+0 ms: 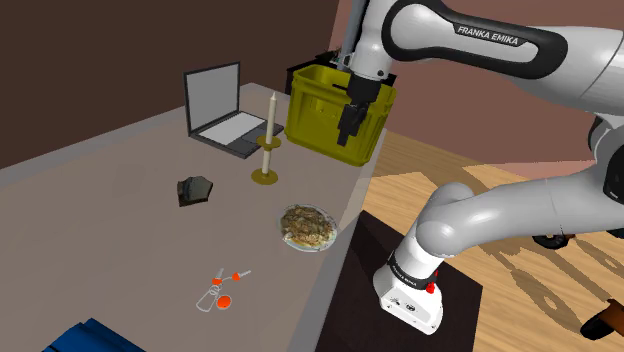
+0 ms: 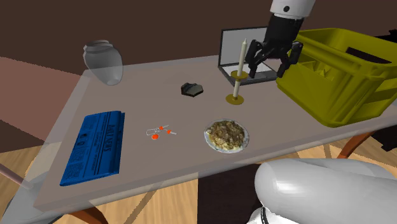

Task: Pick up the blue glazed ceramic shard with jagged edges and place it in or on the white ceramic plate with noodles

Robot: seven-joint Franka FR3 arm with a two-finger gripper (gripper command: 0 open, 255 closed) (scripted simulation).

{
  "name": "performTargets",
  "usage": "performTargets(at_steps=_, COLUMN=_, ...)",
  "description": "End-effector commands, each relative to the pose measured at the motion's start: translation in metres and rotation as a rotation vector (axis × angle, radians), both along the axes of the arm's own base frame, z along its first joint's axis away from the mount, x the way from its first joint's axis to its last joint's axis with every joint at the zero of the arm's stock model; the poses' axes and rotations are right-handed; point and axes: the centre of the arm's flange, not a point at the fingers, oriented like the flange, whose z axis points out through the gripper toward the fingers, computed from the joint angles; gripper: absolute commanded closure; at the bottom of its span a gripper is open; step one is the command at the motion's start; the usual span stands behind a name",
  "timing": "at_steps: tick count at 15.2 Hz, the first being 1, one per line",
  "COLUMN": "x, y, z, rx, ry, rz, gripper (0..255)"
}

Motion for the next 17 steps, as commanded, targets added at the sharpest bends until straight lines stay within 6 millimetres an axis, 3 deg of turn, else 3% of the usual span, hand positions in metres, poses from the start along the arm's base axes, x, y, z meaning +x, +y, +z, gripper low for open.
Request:
performTargets(at_steps=1, x=0.0, y=0.0, z=0.0, rx=0.0, ry=0.0, rz=0.0, gripper=0)
performTargets(at_steps=17, x=0.11, y=0.169, z=-0.078, rx=-0.074, ry=-0.012, rz=-0.275, gripper=0)
